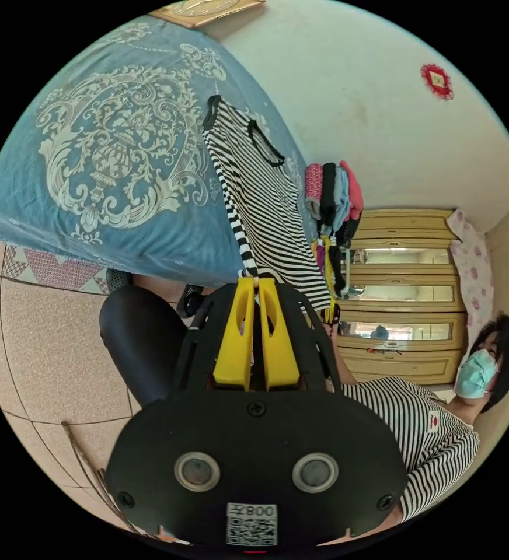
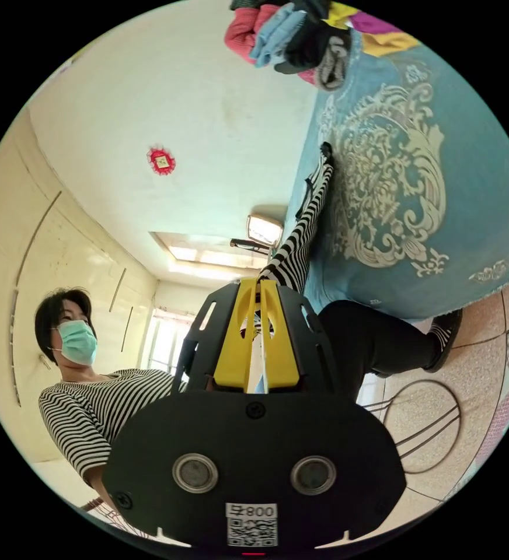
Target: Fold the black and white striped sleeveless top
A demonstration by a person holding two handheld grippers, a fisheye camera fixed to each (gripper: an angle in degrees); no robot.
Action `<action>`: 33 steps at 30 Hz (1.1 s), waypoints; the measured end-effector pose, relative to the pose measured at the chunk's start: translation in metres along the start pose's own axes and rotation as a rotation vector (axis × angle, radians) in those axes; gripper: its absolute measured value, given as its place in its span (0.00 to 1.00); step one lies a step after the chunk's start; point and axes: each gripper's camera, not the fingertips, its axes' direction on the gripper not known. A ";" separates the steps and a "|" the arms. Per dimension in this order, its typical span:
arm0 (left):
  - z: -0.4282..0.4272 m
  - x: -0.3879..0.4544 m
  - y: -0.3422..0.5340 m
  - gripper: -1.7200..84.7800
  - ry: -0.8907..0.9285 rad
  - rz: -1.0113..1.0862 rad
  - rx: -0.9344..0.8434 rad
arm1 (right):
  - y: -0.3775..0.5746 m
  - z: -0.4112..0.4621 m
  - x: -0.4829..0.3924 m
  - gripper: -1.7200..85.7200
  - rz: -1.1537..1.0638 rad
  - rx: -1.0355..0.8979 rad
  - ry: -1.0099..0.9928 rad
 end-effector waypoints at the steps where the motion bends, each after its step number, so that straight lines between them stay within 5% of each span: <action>1: -0.008 -0.001 0.007 0.03 0.032 0.007 0.021 | 0.004 -0.001 -0.010 0.03 -0.019 0.008 -0.016; 17: -0.030 -0.045 0.023 0.03 0.249 -0.041 0.098 | 0.046 0.005 -0.065 0.03 0.017 0.020 -0.030; 33: 0.026 -0.077 -0.257 0.04 0.196 -0.112 0.147 | -0.189 0.146 -0.097 0.03 0.085 -0.120 0.190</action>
